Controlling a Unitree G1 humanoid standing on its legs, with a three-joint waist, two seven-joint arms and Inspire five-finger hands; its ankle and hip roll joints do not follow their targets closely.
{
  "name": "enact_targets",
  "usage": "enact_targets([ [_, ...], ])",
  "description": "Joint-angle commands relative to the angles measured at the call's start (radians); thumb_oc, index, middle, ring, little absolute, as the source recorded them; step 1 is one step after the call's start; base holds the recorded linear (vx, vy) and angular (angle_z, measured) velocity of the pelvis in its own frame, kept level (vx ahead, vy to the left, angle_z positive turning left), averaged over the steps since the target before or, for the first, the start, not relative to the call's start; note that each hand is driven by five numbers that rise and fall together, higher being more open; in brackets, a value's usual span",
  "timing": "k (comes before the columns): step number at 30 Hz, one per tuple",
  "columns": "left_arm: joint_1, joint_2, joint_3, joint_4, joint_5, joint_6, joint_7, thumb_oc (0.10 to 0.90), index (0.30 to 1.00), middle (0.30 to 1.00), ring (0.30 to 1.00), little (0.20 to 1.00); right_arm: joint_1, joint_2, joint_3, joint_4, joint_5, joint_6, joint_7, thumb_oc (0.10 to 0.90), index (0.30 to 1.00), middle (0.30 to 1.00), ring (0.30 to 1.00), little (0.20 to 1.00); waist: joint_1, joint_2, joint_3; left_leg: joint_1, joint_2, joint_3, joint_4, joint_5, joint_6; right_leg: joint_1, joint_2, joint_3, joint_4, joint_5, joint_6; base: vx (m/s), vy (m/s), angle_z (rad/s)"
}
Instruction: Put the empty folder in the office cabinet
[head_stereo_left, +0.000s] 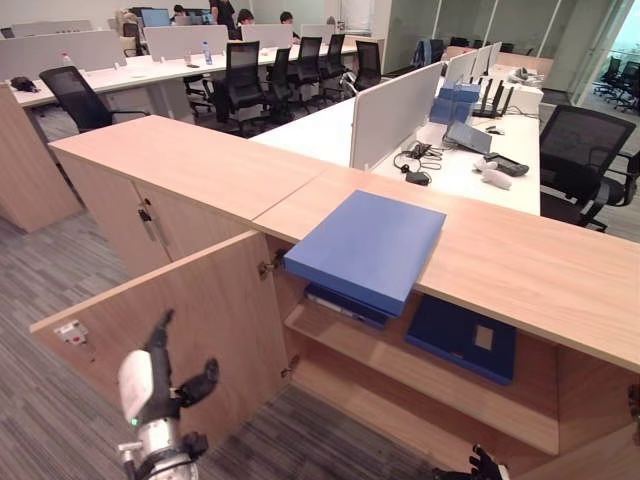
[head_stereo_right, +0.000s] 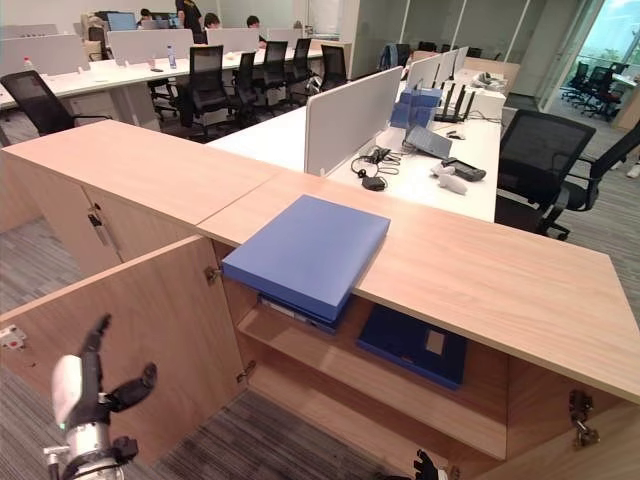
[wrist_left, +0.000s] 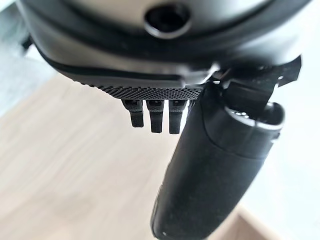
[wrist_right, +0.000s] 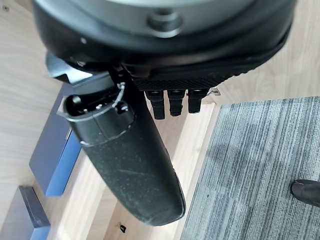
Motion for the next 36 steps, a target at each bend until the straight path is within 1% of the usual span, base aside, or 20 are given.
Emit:
enact_targets([
  [1, -0.152, 0.104, 0.054, -0.157, 0.171, -0.052, 0.110, 0.800, 0.900, 0.900, 0.900, 0.900, -0.095, -0.024, 0.020, -0.023, -0.007, -0.058, -0.029, 0.800, 0.900, 0.900, 0.900, 0.900, 0.002, -0.012, 0.008, 0.071, 0.020, 0.014, -0.002, -0.095, -0.038, -0.069, -0.033, 0.044, 0.041, 0.031, 0.050, 0.00, -0.011, 0.05],
  [2, -0.152, 0.104, 0.054, -0.159, 0.173, -0.050, 0.111, 0.800, 0.900, 0.900, 0.900, 0.900, -0.095, -0.023, 0.020, -0.023, -0.007, -0.058, -0.029, 0.800, 0.900, 0.900, 0.900, 0.900, 0.002, -0.013, 0.008, 0.071, 0.020, 0.014, -0.002, -0.095, -0.038, -0.069, -0.033, 0.044, 0.041, 0.031, 0.050, 0.01, -0.018, 0.09],
  [4, -0.198, 0.192, 0.049, -0.236, 0.257, -0.060, 0.115, 0.800, 0.900, 0.900, 0.900, 0.900, -0.102, -0.034, 0.034, -0.025, -0.018, -0.056, -0.020, 0.800, 0.900, 0.900, 0.900, 0.900, -0.006, -0.006, 0.002, 0.070, 0.020, 0.016, -0.002, -0.099, -0.040, -0.072, -0.032, 0.042, 0.041, 0.031, 0.051, 0.01, -0.016, 0.08],
  [10, -0.271, 0.325, 0.041, -0.364, 0.326, -0.098, 0.090, 0.800, 0.900, 0.900, 0.900, 0.900, -0.107, -0.043, 0.054, -0.032, -0.032, -0.065, -0.003, 0.800, 0.900, 0.900, 0.900, 0.900, -0.021, 0.001, -0.009, 0.074, 0.024, 0.021, -0.002, -0.104, -0.043, -0.074, -0.030, 0.048, 0.044, 0.028, 0.052, 0.00, 0.000, 0.00],
  [12, -0.288, 0.355, 0.033, -0.391, 0.322, -0.113, 0.072, 0.800, 0.900, 0.900, 0.900, 0.900, -0.110, -0.048, 0.055, -0.032, -0.034, -0.065, -0.002, 0.800, 0.900, 0.900, 0.900, 0.900, -0.027, 0.005, -0.012, 0.075, 0.025, 0.024, -0.002, -0.105, -0.044, -0.075, -0.029, 0.050, 0.044, 0.028, 0.053, 0.00, 0.000, 0.00],
  [14, -0.306, 0.404, 0.012, -0.406, 0.306, -0.135, 0.028, 0.800, 0.900, 0.900, 0.900, 0.900, -0.112, -0.053, 0.055, -0.035, -0.036, -0.066, 0.002, 0.800, 0.900, 0.900, 0.900, 0.900, -0.035, 0.009, -0.014, 0.076, 0.026, 0.026, -0.002, -0.106, -0.044, -0.076, -0.028, 0.053, 0.045, 0.028, 0.053, 0.00, 0.000, 0.00],
  [15, -0.315, 0.417, -0.002, -0.405, 0.290, -0.145, 0.005, 0.800, 0.900, 0.900, 0.900, 0.900, -0.112, -0.056, 0.055, -0.036, -0.038, -0.067, 0.002, 0.800, 0.900, 0.900, 0.900, 0.900, -0.037, 0.010, -0.014, 0.076, 0.026, 0.027, -0.002, -0.106, -0.044, -0.077, -0.028, 0.054, 0.046, 0.028, 0.053, -0.04, 0.002, -0.01],
  [16, -0.321, 0.428, -0.014, -0.406, 0.269, -0.155, -0.022, 0.800, 0.900, 0.900, 0.900, 0.900, -0.115, -0.060, 0.054, -0.042, -0.040, -0.066, 0.002, 0.800, 0.900, 0.900, 0.900, 0.900, -0.041, 0.013, -0.013, 0.071, 0.025, 0.029, -0.002, -0.092, -0.043, -0.085, -0.030, 0.054, 0.049, 0.039, 0.053, 0.00, 0.000, 0.00],
  [17, -0.325, 0.436, -0.023, -0.405, 0.251, -0.168, -0.042, 0.800, 0.900, 0.900, 0.900, 0.900, -0.113, -0.061, 0.053, -0.050, -0.042, -0.066, 0.004, 0.800, 0.900, 0.900, 0.900, 0.900, -0.045, 0.014, -0.016, 0.077, 0.026, 0.032, -0.002, -0.105, -0.045, -0.080, -0.028, 0.056, 0.047, 0.029, 0.055, 0.00, 0.000, 0.00],
  [19, -0.347, 0.464, -0.049, -0.406, 0.217, -0.187, -0.084, 0.800, 0.900, 0.900, 0.900, 0.900, -0.113, -0.067, 0.048, -0.059, -0.045, -0.065, 0.002, 0.800, 0.900, 0.900, 0.900, 0.900, -0.053, 0.020, -0.017, 0.076, 0.027, 0.035, -0.002, -0.104, -0.044, -0.084, -0.030, 0.060, 0.048, 0.031, 0.055, 0.00, 0.007, -0.03],
  [20, -0.353, 0.473, -0.053, -0.410, 0.205, -0.192, -0.100, 0.800, 0.900, 0.900, 0.900, 0.900, -0.114, -0.069, 0.047, -0.063, -0.046, -0.065, 0.001, 0.800, 0.900, 0.900, 0.900, 0.900, -0.056, 0.023, -0.015, 0.072, 0.026, 0.037, -0.002, -0.092, -0.043, -0.090, -0.031, 0.061, 0.050, 0.041, 0.055, 0.00, 0.008, -0.05],
  [21, -0.354, 0.471, -0.060, -0.409, 0.193, -0.198, -0.110, 0.800, 0.900, 0.900, 0.900, 0.900, -0.113, -0.066, 0.045, -0.063, -0.046, -0.066, -0.002, 0.800, 0.900, 0.900, 0.900, 0.900, -0.060, 0.024, -0.016, 0.078, 0.027, 0.039, -0.002, -0.105, -0.044, -0.084, -0.030, 0.063, 0.048, 0.031, 0.057, -0.01, 0.006, -0.10],
  [24, -0.363, 0.467, -0.088, -0.404, 0.140, -0.216, -0.157, 0.800, 0.900, 0.900, 0.900, 0.900, -0.112, -0.062, 0.033, -0.066, -0.040, -0.069, -0.006, 0.800, 0.900, 0.900, 0.900, 0.900, -0.071, 0.029, -0.016, 0.078, 0.027, 0.045, -0.002, -0.106, -0.043, -0.088, -0.032, 0.070, 0.048, 0.035, 0.057, 0.00, 0.006, -0.10],
  [26, -0.365, 0.462, -0.096, -0.403, 0.117, -0.221, -0.176, 0.800, 0.900, 0.900, 0.900, 0.900, -0.107, -0.060, 0.026, -0.068, -0.038, -0.069, -0.010, 0.800, 0.900, 0.900, 0.900, 0.900, -0.077, 0.031, -0.013, 0.075, 0.026, 0.048, -0.002, -0.094, -0.042, -0.095, -0.033, 0.071, 0.050, 0.045, 0.057, -0.04, 0.015, -0.03],
  [28, -0.367, 0.460, -0.101, -0.405, 0.103, -0.224, -0.191, 0.800, 0.900, 0.900, 0.900, 0.900, -0.106, -0.058, 0.022, -0.068, -0.035, -0.069, -0.011, 0.800, 0.900, 0.900, 0.900, 0.900, -0.079, 0.032, -0.016, 0.080, 0.027, 0.050, -0.002, -0.107, -0.042, -0.090, -0.032, 0.073, 0.047, 0.036, 0.058, 0.04, 0.002, -0.03],
  [32, -0.359, 0.446, -0.117, -0.394, 0.048, -0.234, -0.237, 0.800, 0.900, 0.900, 0.900, 0.900, -0.099, -0.044, 0.001, -0.046, -0.015, -0.068, -0.017, 0.800, 0.900, 0.900, 0.900, 0.900, -0.089, 0.036, -0.014, 0.084, 0.024, 0.057, -0.002, -0.111, -0.041, -0.089, -0.033, 0.079, 0.041, 0.041, 0.059, 0.00, 0.008, -0.05],
  [33, -0.355, 0.444, -0.119, -0.387, 0.045, -0.235, -0.246, 0.800, 0.900, 0.900, 0.900, 0.900, -0.098, -0.040, -0.004, -0.039, -0.009, -0.065, -0.017, 0.800, 0.900, 0.900, 0.900, 0.900, -0.091, 0.035, -0.012, 0.077, 0.022, 0.058, -0.002, -0.099, -0.039, -0.095, -0.035, 0.081, 0.041, 0.053, 0.059, 0.01, 0.011, -0.06],
  [34, -0.353, 0.442, -0.124, -0.383, 0.042, -0.234, -0.253, 0.800, 0.900, 0.900, 0.900, 0.900, -0.098, -0.038, -0.006, -0.032, -0.006, -0.063, -0.017, 0.800, 0.900, 0.900, 0.900, 0.900, -0.091, 0.036, -0.014, 0.083, 0.023, 0.059, -0.002, -0.111, -0.040, -0.087, -0.034, 0.082, 0.037, 0.043, 0.060, -0.04, 0.011, -0.07],
  [35, -0.355, 0.443, -0.127, -0.378, 0.041, -0.233, -0.259, 0.800, 0.900, 0.900, 0.900, 0.900, -0.099, -0.037, -0.008, -0.032, -0.002, -0.064, -0.016, 0.800, 0.900, 0.900, 0.900, 0.900, -0.091, 0.035, -0.011, 0.077, 0.022, 0.061, -0.002, -0.099, -0.039, -0.094, -0.036, 0.082, 0.040, 0.054, 0.059, 0.00, 0.005, -0.08],
  [36, -0.356, 0.446, -0.128, -0.374, 0.044, -0.231, -0.263, 0.800, 0.900, 0.900, 0.900, 0.900, -0.098, -0.037, -0.011, -0.031, 0.002, -0.064, -0.016, 0.800, 0.900, 0.900, 0.900, 0.900, -0.093, 0.035, -0.010, 0.077, 0.022, 0.061, -0.002, -0.099, -0.039, -0.095, -0.036, 0.083, 0.039, 0.054, 0.060, 0.00, 0.005, -0.07],
])
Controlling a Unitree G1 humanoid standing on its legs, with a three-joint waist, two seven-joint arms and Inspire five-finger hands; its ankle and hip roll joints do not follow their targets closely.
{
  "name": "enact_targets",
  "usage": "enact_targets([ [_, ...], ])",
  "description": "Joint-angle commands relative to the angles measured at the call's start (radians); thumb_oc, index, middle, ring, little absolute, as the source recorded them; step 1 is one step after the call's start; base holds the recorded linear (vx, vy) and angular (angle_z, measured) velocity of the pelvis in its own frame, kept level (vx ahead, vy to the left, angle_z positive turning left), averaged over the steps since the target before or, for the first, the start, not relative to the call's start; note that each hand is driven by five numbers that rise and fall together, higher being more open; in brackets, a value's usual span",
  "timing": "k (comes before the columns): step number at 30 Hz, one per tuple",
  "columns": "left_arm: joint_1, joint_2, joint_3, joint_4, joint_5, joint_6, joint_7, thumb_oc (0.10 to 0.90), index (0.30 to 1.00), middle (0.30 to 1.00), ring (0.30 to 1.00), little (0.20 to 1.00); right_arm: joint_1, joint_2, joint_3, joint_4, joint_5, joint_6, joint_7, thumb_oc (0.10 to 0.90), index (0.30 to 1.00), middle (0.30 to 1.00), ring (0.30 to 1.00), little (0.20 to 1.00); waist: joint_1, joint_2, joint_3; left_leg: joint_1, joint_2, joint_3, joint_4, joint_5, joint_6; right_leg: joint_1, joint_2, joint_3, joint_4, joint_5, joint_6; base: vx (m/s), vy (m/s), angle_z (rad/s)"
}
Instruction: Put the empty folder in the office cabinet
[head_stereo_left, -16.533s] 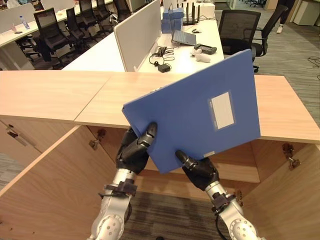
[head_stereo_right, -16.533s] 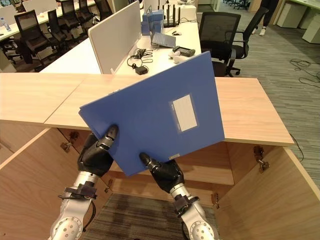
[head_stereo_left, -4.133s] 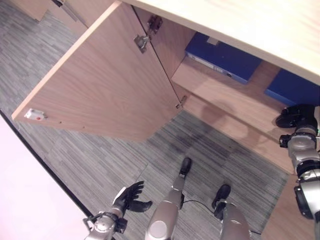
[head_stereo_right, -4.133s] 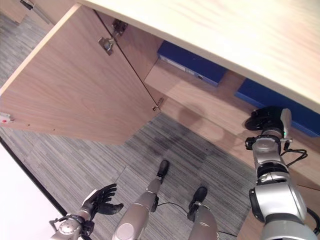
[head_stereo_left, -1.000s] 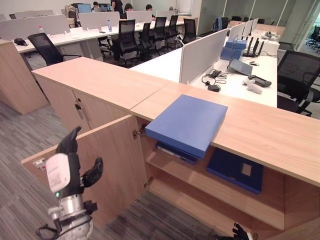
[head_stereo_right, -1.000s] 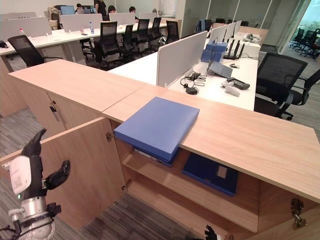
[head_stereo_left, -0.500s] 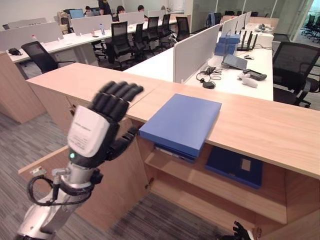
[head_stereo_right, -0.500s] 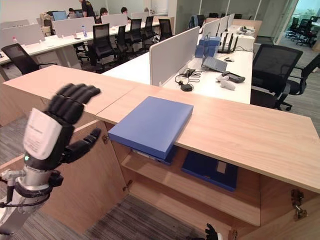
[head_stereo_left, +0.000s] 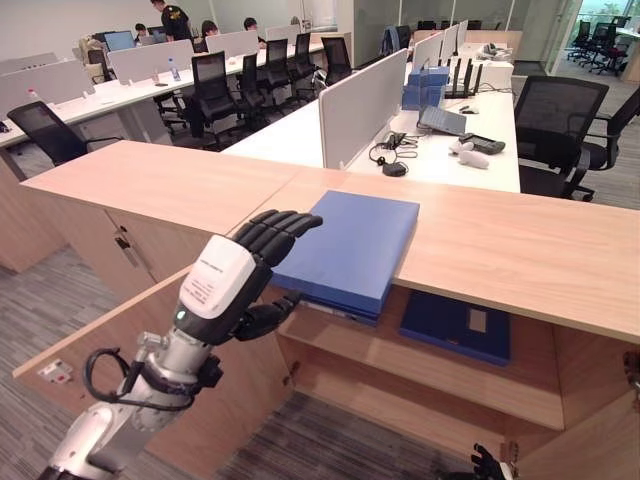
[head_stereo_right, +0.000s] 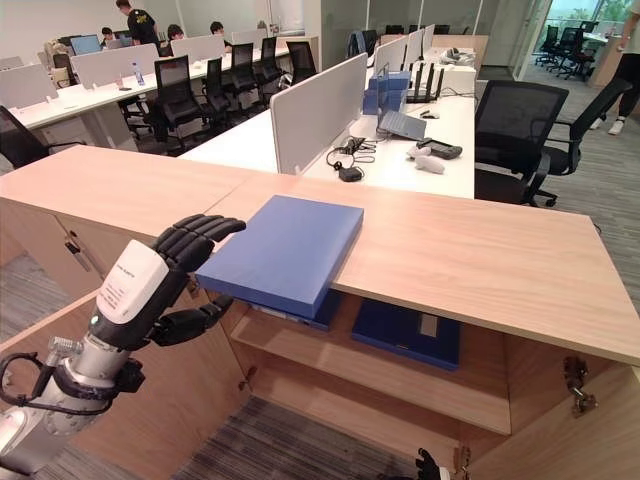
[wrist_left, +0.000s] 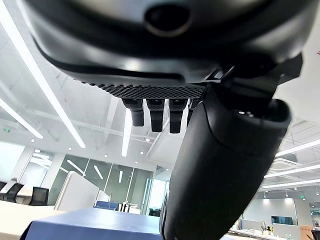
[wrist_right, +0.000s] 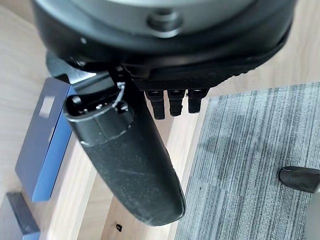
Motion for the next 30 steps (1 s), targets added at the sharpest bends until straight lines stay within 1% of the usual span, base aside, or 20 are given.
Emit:
enact_targets([
  [1, -0.124, 0.018, 0.047, -0.026, -0.080, -0.018, 0.023, 0.800, 0.900, 0.900, 0.900, 0.900, -0.096, -0.009, -0.019, -0.030, 0.021, -0.064, -0.022, 0.800, 0.900, 0.900, 0.900, 0.900, 0.002, -0.034, 0.003, 0.077, 0.020, 0.032, -0.002, -0.112, -0.027, -0.071, -0.034, 0.054, 0.028, 0.039, 0.068, 0.00, 0.004, -0.05],
  [2, -0.128, 0.022, 0.043, -0.019, -0.075, -0.015, 0.019, 0.800, 0.900, 0.900, 0.900, 0.900, -0.095, -0.008, -0.021, -0.028, 0.030, -0.063, -0.019, 0.800, 0.900, 0.900, 0.900, 0.900, 0.001, -0.035, 0.006, 0.071, 0.018, 0.034, -0.002, -0.100, -0.025, -0.078, -0.036, 0.054, 0.029, 0.051, 0.068, 0.04, -0.002, -0.02],
  [3, -0.130, 0.022, 0.039, -0.015, -0.070, -0.014, 0.017, 0.800, 0.900, 0.900, 0.900, 0.900, -0.094, -0.007, -0.022, -0.032, 0.034, -0.064, -0.017, 0.800, 0.900, 0.900, 0.900, 0.900, -0.001, -0.036, 0.004, 0.076, 0.019, 0.034, -0.002, -0.113, -0.026, -0.073, -0.035, 0.055, 0.027, 0.041, 0.070, 0.00, 0.007, -0.03],
  [4, -0.133, 0.021, 0.032, -0.011, -0.066, -0.010, 0.014, 0.800, 0.900, 0.900, 0.900, 0.900, -0.091, -0.006, -0.022, -0.036, 0.037, -0.065, -0.016, 0.800, 0.900, 0.900, 0.900, 0.900, -0.002, -0.035, 0.006, 0.076, 0.019, 0.034, -0.002, -0.113, -0.026, -0.073, -0.035, 0.056, 0.026, 0.042, 0.070, 0.00, 0.006, -0.04],
  [5, -0.135, 0.021, 0.030, -0.010, -0.065, -0.010, 0.015, 0.800, 0.900, 0.900, 0.900, 0.900, -0.091, -0.006, -0.023, -0.037, 0.037, -0.065, -0.016, 0.800, 0.900, 0.900, 0.900, 0.900, -0.002, -0.035, 0.008, 0.071, 0.018, 0.035, -0.002, -0.102, -0.026, -0.079, -0.037, 0.055, 0.029, 0.052, 0.069, -0.04, 0.011, -0.07],
  [10, -0.160, 0.028, 0.004, 0.016, -0.024, 0.009, -0.002, 0.800, 0.900, 0.900, 0.900, 0.900, -0.095, -0.003, -0.031, -0.027, 0.057, -0.069, -0.010, 0.800, 0.900, 0.900, 0.900, 0.900, -0.006, -0.036, 0.009, 0.070, 0.017, 0.037, -0.002, -0.103, -0.025, -0.082, -0.037, 0.057, 0.028, 0.053, 0.069, -0.01, 0.002, -0.01],
  [11, -0.188, 0.039, -0.018, 0.028, 0.006, 0.018, -0.013, 0.800, 0.900, 0.900, 0.900, 0.900, -0.098, 0.001, -0.033, -0.022, 0.078, -0.070, -0.002, 0.800, 0.900, 0.900, 0.900, 0.900, -0.011, -0.037, 0.009, 0.070, 0.017, 0.039, -0.002, -0.104, -0.024, -0.083, -0.037, 0.059, 0.029, 0.052, 0.070, 0.05, 0.000, -0.01],
  [12, -0.190, 0.039, -0.020, 0.029, 0.006, 0.018, -0.013, 0.800, 0.900, 0.900, 0.900, 0.900, -0.098, 0.001, -0.033, -0.021, 0.078, -0.069, -0.002, 0.800, 0.900, 0.900, 0.900, 0.900, -0.010, -0.037, 0.006, 0.075, 0.019, 0.038, -0.002, -0.115, -0.025, -0.077, -0.036, 0.060, 0.026, 0.043, 0.071, 0.06, 0.000, 0.00],
  [14, -0.207, 0.045, -0.033, 0.033, 0.023, 0.022, -0.017, 0.800, 0.900, 0.900, 0.900, 0.900, -0.099, 0.004, -0.035, -0.018, 0.097, -0.071, 0.004, 0.800, 0.900, 0.900, 0.900, 0.900, -0.013, -0.037, 0.007, 0.076, 0.019, 0.039, -0.002, -0.116, -0.025, -0.078, -0.035, 0.060, 0.027, 0.043, 0.070, 0.01, -0.002, 0.01],
  [15, -0.216, 0.049, -0.039, 0.034, 0.030, 0.022, -0.019, 0.800, 0.900, 0.900, 0.900, 0.900, -0.100, 0.005, -0.037, -0.017, 0.105, -0.073, 0.005, 0.800, 0.900, 0.900, 0.900, 0.900, -0.015, -0.038, 0.010, 0.071, 0.017, 0.040, -0.002, -0.104, -0.024, -0.084, -0.037, 0.061, 0.030, 0.052, 0.070, -0.04, 0.001, -0.01],
  [16, -0.218, 0.049, -0.041, 0.035, 0.031, 0.022, -0.018, 0.800, 0.900, 0.900, 0.900, 0.900, -0.100, 0.005, -0.038, -0.016, 0.106, -0.073, 0.005, 0.800, 0.900, 0.900, 0.900, 0.900, -0.014, -0.038, 0.010, 0.071, 0.017, 0.041, -0.002, -0.104, -0.024, -0.084, -0.037, 0.061, 0.030, 0.052, 0.070, 0.00, 0.000, 0.00],
  [17, -0.234, 0.060, -0.055, 0.040, 0.053, 0.030, -0.027, 0.800, 0.900, 0.900, 0.900, 0.900, -0.104, 0.005, -0.042, -0.006, 0.120, -0.074, 0.007, 0.800, 0.900, 0.900, 0.900, 0.900, -0.018, -0.037, 0.007, 0.077, 0.017, 0.043, -0.002, -0.118, -0.024, -0.078, -0.036, 0.064, 0.027, 0.044, 0.071, 0.00, 0.000, 0.00],
  [18, -0.239, 0.061, -0.057, 0.040, 0.061, 0.034, -0.030, 0.800, 0.900, 0.900, 0.900, 0.900, -0.105, 0.006, -0.043, -0.007, 0.122, -0.074, 0.008, 0.800, 0.900, 0.900, 0.900, 0.900, -0.019, -0.037, 0.009, 0.072, 0.015, 0.043, -0.002, -0.106, -0.023, -0.087, -0.038, 0.065, 0.030, 0.054, 0.071, 0.00, 0.000, 0.00],
  [19, -0.239, 0.061, -0.058, 0.040, 0.062, 0.034, -0.029, 0.800, 0.900, 0.900, 0.900, 0.900, -0.104, 0.006, -0.043, -0.007, 0.122, -0.074, 0.008, 0.800, 0.900, 0.900, 0.900, 0.900, -0.019, -0.037, 0.009, 0.073, 0.016, 0.044, -0.002, -0.107, -0.023, -0.086, -0.037, 0.065, 0.030, 0.054, 0.070, -0.03, 0.001, -0.01],
  [25, -0.311, 0.112, -0.099, 0.045, 0.120, 0.044, -0.035, 0.800, 0.900, 0.900, 0.900, 0.900, -0.094, 0.005, -0.052, 0.019, 0.158, -0.076, 0.025, 0.800, 0.900, 0.900, 0.900, 0.900, -0.036, -0.030, 0.006, 0.078, 0.014, 0.054, -0.002, -0.111, -0.022, -0.088, -0.038, 0.073, 0.035, 0.052, 0.073, 0.01, 0.000, -0.01],
  [30, -0.356, 0.097, -0.135, 0.062, 0.131, 0.050, -0.048, 0.800, 0.900, 0.900, 0.900, 0.900, -0.090, 0.008, -0.053, 0.036, 0.174, -0.079, 0.037, 0.800, 0.900, 0.900, 0.900, 0.900, -0.050, -0.028, 0.005, 0.083, 0.013, 0.066, -0.002, -0.114, -0.021, -0.092, -0.039, 0.083, 0.036, 0.055, 0.074, 0.00, 0.003, -0.08],
])
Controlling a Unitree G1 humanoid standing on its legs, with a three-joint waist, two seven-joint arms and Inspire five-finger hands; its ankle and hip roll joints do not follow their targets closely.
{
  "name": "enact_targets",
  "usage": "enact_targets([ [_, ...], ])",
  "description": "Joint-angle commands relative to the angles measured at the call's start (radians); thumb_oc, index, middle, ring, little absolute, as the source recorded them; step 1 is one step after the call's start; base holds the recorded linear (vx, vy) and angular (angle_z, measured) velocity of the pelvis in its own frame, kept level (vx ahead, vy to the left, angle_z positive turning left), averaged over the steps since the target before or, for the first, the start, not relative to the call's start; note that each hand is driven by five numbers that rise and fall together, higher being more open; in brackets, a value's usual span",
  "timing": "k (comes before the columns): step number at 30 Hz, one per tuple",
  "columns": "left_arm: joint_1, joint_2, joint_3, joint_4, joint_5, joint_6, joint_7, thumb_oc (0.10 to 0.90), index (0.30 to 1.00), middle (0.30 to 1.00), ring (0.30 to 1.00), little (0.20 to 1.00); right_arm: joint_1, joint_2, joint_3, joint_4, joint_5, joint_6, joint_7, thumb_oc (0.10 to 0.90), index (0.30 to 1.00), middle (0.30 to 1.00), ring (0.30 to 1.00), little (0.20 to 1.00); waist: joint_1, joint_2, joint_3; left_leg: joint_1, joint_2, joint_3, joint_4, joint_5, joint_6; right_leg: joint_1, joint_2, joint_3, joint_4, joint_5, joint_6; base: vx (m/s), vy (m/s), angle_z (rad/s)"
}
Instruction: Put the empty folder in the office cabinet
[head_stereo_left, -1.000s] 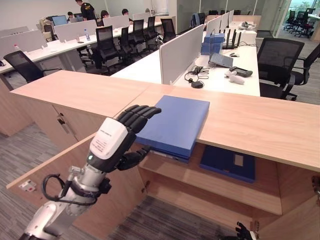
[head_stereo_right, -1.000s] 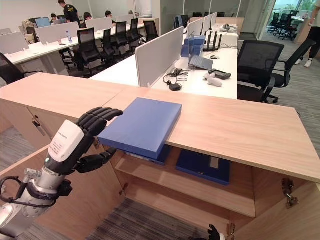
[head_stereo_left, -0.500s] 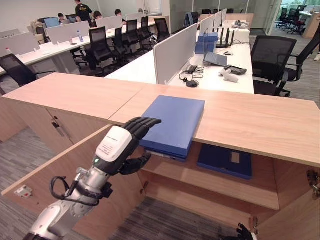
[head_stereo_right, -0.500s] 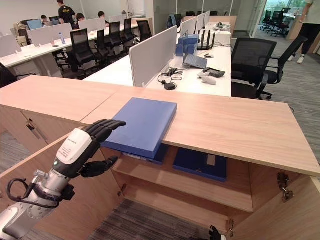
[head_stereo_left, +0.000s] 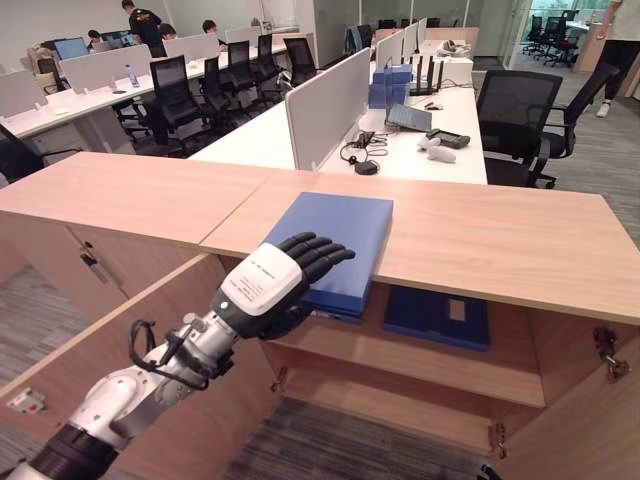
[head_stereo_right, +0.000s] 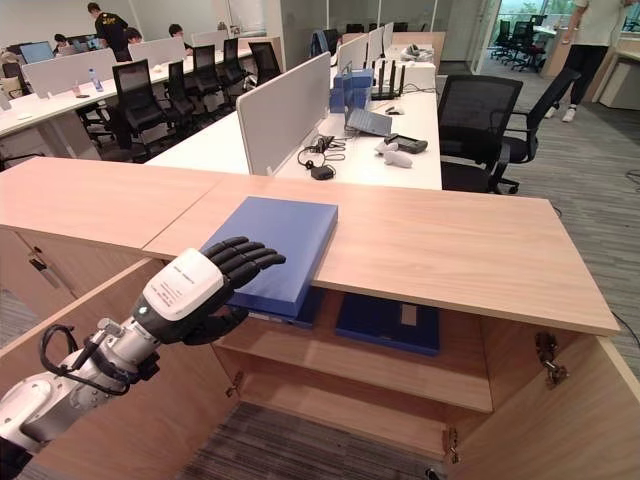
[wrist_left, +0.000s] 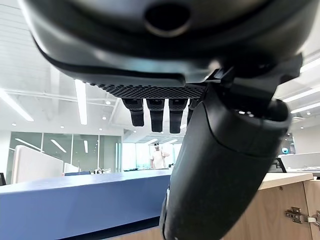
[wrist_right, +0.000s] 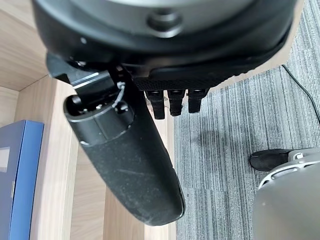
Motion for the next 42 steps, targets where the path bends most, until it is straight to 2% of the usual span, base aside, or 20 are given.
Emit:
enact_targets([
  [1, -0.152, 0.005, 0.066, -0.016, -0.027, 0.011, 0.037, 0.800, 0.900, 0.900, 0.900, 0.900, -0.090, -0.006, -0.016, -0.034, 0.028, -0.075, 0.003, 0.800, 0.900, 0.900, 0.900, 0.900, 0.016, -0.028, 0.014, 0.096, 0.012, 0.040, -0.002, -0.120, -0.024, -0.061, -0.034, 0.056, 0.030, 0.047, 0.074, 0.01, 0.009, -0.09],
  [6, -0.187, -0.023, 0.024, 0.031, -0.025, 0.022, 0.031, 0.800, 0.900, 0.900, 0.900, 0.900, -0.090, -0.002, -0.025, -0.038, 0.075, -0.083, 0.012, 0.800, 0.900, 0.900, 0.900, 0.900, 0.009, -0.030, 0.013, 0.097, 0.012, 0.044, -0.002, -0.122, -0.023, -0.063, -0.035, 0.058, 0.031, 0.048, 0.075, 0.00, 0.004, -0.03],
  [20, -0.268, -0.079, -0.046, 0.181, 0.023, 0.075, 0.050, 0.800, 0.900, 0.900, 0.900, 0.900, -0.075, -0.007, -0.039, -0.053, 0.098, -0.087, 0.008, 0.800, 0.900, 0.900, 0.900, 0.900, -0.011, -0.042, 0.016, 0.099, 0.011, 0.055, -0.002, -0.125, -0.022, -0.068, -0.035, 0.068, 0.033, 0.052, 0.078, 0.00, 0.000, 0.00],
  [40, -0.296, -0.079, -0.056, 0.226, 0.083, 0.100, 0.085, 0.800, 0.900, 0.900, 0.900, 0.900, -0.068, -0.001, -0.030, -0.028, 0.113, -0.087, 0.027, 0.800, 0.900, 0.900, 0.900, 0.900, -0.017, -0.054, 0.011, 0.102, 0.009, 0.069, -0.002, -0.128, -0.020, -0.073, -0.038, 0.077, 0.032, 0.059, 0.082, 0.00, 0.005, -0.03],
  [41, -0.293, -0.081, -0.056, 0.225, 0.085, 0.101, 0.086, 0.400, 0.300, 0.300, 0.300, 0.300, -0.069, -0.001, -0.030, -0.029, 0.113, -0.087, 0.027, 0.800, 0.900, 0.900, 0.900, 0.900, -0.017, -0.055, 0.011, 0.102, 0.010, 0.069, -0.002, -0.128, -0.020, -0.073, -0.038, 0.077, 0.032, 0.059, 0.082, 0.00, 0.000, 0.00],
  [42, -0.290, -0.084, -0.054, 0.224, 0.087, 0.101, 0.086, 0.400, 0.300, 0.300, 0.300, 0.300, -0.070, 0.000, -0.031, -0.029, 0.114, -0.087, 0.028, 0.800, 0.900, 0.900, 0.900, 0.900, -0.017, -0.055, 0.010, 0.102, 0.010, 0.069, -0.002, -0.128, -0.021, -0.073, -0.038, 0.077, 0.032, 0.059, 0.082, 0.00, 0.000, 0.00],
])
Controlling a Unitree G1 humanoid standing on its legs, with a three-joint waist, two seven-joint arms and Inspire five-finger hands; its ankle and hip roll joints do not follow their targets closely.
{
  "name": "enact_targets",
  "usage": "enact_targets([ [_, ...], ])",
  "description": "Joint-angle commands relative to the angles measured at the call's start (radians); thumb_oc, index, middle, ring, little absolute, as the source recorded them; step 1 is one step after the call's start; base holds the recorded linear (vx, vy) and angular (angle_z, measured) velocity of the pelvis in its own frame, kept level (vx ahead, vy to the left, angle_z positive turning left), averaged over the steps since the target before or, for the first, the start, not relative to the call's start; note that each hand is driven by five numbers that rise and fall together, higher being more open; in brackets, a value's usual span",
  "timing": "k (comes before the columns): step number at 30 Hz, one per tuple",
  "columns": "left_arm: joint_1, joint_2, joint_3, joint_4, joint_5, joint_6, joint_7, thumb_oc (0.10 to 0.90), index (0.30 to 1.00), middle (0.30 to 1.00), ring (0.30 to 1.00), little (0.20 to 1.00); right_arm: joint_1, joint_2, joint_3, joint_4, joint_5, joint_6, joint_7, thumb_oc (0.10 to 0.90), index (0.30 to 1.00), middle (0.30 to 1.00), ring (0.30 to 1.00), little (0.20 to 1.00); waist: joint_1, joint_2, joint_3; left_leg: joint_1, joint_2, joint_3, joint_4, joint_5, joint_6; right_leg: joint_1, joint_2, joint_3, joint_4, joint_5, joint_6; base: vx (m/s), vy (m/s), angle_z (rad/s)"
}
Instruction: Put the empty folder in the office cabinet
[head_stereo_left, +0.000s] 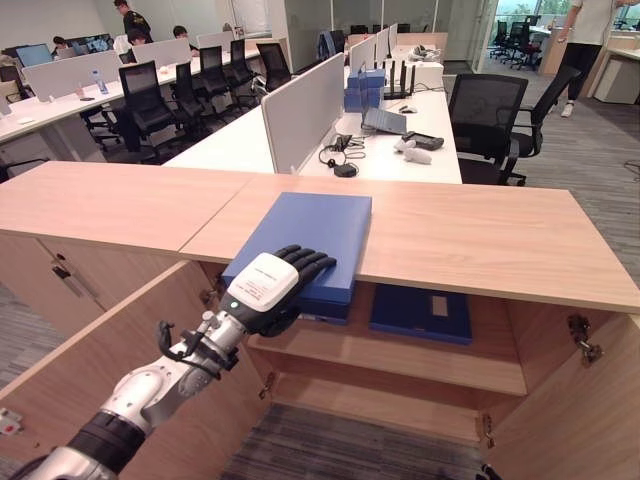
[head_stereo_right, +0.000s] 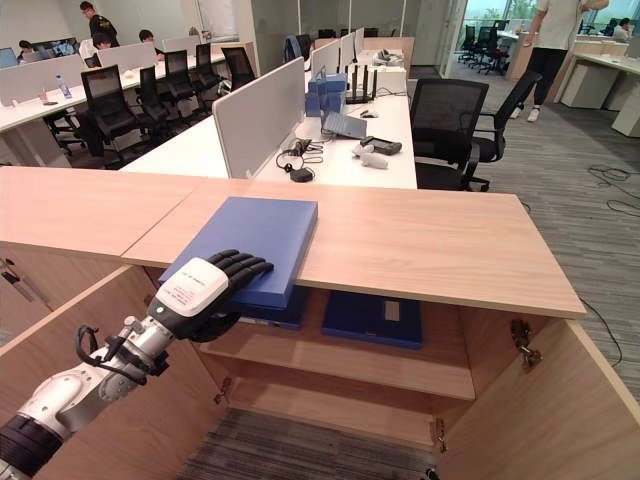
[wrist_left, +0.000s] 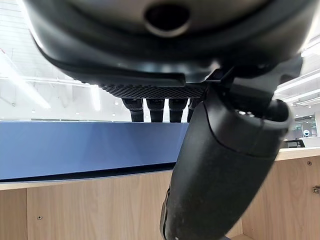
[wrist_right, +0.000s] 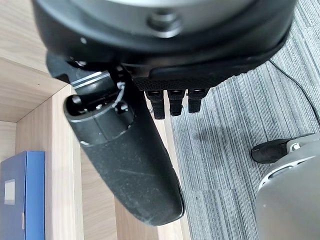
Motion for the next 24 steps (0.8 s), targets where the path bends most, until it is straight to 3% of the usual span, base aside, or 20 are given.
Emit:
enact_targets([
  [1, -0.183, 0.008, 0.049, -0.010, 0.000, 0.014, 0.082, 0.400, 0.300, 0.300, 0.300, 0.300, -0.076, -0.001, -0.031, -0.025, 0.026, -0.066, -0.005, 0.800, 0.900, 0.900, 0.900, 0.900, 0.013, -0.046, 0.010, 0.091, -0.003, 0.032, -0.002, -0.122, -0.020, -0.056, -0.044, 0.041, 0.017, 0.057, 0.083, 0.00, 0.000, 0.00],
  [20, -0.155, -0.010, 0.112, -0.111, -0.033, 0.006, 0.090, 0.400, 0.300, 0.300, 0.300, 0.300, -0.098, 0.004, -0.023, -0.038, 0.042, -0.065, -0.007, 0.800, 0.900, 0.900, 0.900, 0.900, 0.030, -0.053, 0.009, 0.084, -0.004, 0.025, -0.002, -0.120, -0.018, -0.059, -0.044, 0.036, 0.020, 0.057, 0.080, 0.00, 0.000, 0.00],
  [23, -0.133, -0.078, 0.167, -0.204, -0.163, -0.028, 0.061, 0.400, 0.300, 0.300, 0.300, 0.300, -0.107, 0.012, -0.016, -0.040, 0.031, -0.059, -0.010, 0.800, 0.900, 0.900, 0.900, 0.900, 0.034, -0.057, 0.011, 0.083, -0.005, 0.022, -0.002, -0.118, -0.016, -0.059, -0.044, 0.034, 0.020, 0.056, 0.076, 0.00, 0.000, 0.00],
  [24, -0.124, -0.176, 0.201, -0.283, -0.342, -0.060, 0.035, 0.400, 0.300, 0.300, 0.300, 0.300, -0.115, 0.018, 0.000, -0.049, 0.019, -0.053, -0.009, 0.800, 0.900, 0.900, 0.900, 0.900, 0.034, -0.059, 0.013, 0.082, -0.005, 0.021, -0.002, -0.117, -0.015, -0.060, -0.044, 0.034, 0.020, 0.057, 0.073, 0.00, 0.000, 0.00],
])
